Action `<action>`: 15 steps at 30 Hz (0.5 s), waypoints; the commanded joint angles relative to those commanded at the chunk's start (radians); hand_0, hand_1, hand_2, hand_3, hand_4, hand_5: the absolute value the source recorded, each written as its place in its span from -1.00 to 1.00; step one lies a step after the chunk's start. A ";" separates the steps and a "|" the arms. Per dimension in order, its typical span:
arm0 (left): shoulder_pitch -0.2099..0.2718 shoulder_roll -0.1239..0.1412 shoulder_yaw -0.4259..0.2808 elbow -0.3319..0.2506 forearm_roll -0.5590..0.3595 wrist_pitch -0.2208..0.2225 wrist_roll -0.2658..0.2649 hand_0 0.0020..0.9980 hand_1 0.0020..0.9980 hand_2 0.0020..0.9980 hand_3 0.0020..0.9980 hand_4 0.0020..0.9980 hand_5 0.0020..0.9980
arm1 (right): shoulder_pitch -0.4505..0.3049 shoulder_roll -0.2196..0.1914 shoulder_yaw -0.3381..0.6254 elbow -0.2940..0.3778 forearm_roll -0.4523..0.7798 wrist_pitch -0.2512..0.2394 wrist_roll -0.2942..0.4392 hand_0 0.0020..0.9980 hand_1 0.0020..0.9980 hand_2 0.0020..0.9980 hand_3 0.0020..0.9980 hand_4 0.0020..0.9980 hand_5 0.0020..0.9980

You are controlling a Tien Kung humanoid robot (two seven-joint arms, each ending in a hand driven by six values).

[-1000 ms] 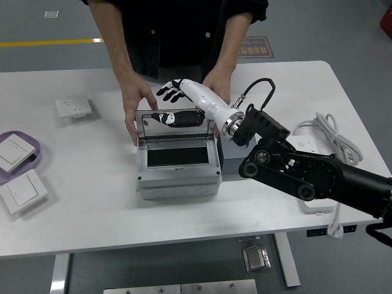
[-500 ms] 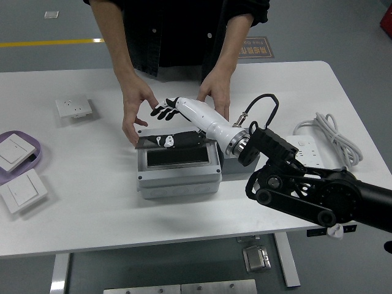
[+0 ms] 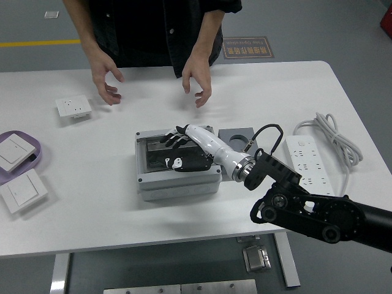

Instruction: Pick up the cylinder from the cube,place it in the box,flap close box

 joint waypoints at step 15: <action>0.007 -0.002 0.007 0.003 -0.012 -0.001 0.000 0.25 0.24 0.07 0.26 0.41 -0.34 | -0.125 -0.083 0.320 0.129 -0.084 -0.007 0.015 0.33 0.23 0.27 0.31 0.41 -0.14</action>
